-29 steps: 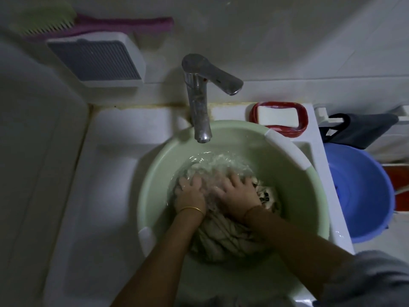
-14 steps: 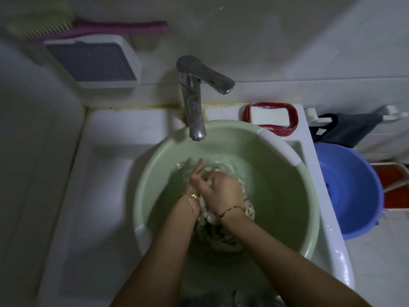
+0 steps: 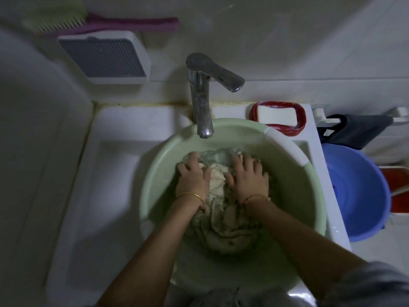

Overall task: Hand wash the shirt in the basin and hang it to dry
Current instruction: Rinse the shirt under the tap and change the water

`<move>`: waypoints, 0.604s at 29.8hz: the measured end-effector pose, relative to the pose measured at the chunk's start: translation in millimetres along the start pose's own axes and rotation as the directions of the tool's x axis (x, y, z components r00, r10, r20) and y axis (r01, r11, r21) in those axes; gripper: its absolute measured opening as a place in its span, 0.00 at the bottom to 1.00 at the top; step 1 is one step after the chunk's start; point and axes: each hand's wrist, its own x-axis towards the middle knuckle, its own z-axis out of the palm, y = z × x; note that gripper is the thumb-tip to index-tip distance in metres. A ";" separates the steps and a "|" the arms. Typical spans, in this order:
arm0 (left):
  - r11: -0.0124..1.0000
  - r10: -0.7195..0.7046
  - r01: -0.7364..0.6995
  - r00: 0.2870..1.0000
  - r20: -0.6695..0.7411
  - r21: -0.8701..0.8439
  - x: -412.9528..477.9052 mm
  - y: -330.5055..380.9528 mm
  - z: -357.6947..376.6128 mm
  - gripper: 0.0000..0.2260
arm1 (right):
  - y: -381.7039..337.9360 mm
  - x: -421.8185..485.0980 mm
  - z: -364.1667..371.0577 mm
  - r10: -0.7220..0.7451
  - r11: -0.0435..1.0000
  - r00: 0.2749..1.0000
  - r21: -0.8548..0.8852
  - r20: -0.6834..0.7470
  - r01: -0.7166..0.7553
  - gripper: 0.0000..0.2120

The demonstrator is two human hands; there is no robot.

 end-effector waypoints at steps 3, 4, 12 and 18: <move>0.910 0.012 -0.046 0.996 0.085 0.411 -0.7 -17.8 29.2 0.28 | -21.1 -16.4 25.4 -0.129 0.976 0.976 -0.150 0.178 0.157 0.27; 0.843 0.026 -0.062 0.997 0.076 0.534 -1.0 -25.7 32.6 0.25 | -21.3 -17.7 28.6 -0.246 0.945 0.946 -0.165 0.210 0.282 0.26; 0.800 0.127 -0.065 0.990 -0.063 0.597 -2.3 -30.7 32.4 0.22 | -11.7 -6.8 27.9 -0.316 0.924 0.947 -0.207 0.063 0.322 0.34; 0.989 -0.010 0.039 0.981 0.195 -0.145 12.1 -30.0 28.3 0.24 | -10.2 -7.3 14.6 0.093 0.995 0.993 0.033 0.076 -0.096 0.30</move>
